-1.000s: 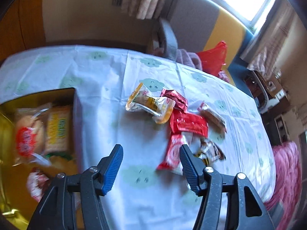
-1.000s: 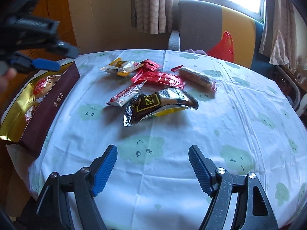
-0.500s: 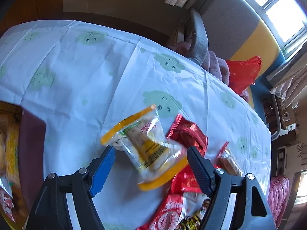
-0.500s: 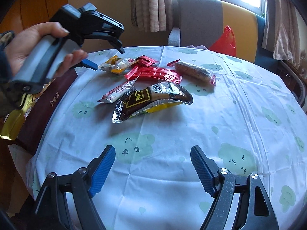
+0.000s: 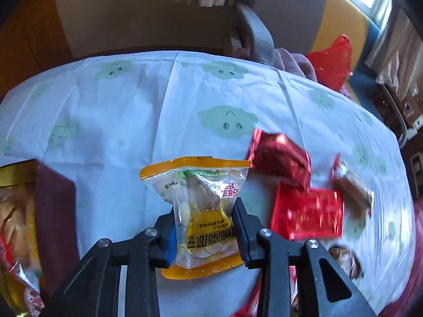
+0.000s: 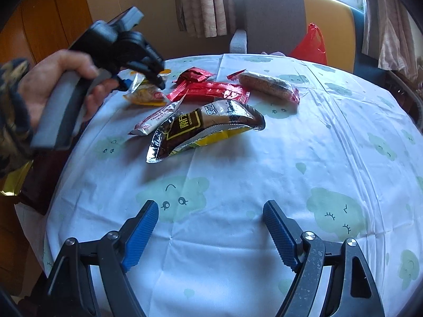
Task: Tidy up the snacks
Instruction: 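Move the left tool to the yellow-edged snack bag and grasp it, then hold the yellow-edged bag in the left tool while the right tool grasps the white stick pack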
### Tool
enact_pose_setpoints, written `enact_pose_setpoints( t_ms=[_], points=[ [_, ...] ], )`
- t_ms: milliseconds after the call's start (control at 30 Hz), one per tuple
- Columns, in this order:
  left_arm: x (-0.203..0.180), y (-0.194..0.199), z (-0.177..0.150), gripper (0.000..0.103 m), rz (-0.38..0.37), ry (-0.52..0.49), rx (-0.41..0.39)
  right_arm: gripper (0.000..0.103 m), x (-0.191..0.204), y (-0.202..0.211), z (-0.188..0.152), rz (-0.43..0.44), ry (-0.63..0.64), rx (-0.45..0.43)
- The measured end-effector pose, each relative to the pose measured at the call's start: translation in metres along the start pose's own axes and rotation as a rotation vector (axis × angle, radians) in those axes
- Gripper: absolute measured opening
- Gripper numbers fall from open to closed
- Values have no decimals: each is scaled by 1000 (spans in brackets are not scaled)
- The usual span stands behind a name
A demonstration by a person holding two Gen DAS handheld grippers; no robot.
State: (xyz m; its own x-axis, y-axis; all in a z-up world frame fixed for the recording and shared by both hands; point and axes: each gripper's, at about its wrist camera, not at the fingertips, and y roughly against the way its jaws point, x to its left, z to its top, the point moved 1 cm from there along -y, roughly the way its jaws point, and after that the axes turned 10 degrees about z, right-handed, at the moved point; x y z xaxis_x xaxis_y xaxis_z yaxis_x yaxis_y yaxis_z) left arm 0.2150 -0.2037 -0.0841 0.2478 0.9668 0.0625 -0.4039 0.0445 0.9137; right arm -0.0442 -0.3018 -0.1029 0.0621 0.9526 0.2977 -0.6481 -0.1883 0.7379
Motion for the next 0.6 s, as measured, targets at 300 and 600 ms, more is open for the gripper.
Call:
enact_pose_setpoints(
  t_ms=[300,600],
  points=[
    [7,63,-87,36,-3,-131,-104,82,1,1,-1,-7,1,5],
    [2,91,-184,36,-36,-289,-162,82,-2,8,-5,-39,-25,19]
  ],
)
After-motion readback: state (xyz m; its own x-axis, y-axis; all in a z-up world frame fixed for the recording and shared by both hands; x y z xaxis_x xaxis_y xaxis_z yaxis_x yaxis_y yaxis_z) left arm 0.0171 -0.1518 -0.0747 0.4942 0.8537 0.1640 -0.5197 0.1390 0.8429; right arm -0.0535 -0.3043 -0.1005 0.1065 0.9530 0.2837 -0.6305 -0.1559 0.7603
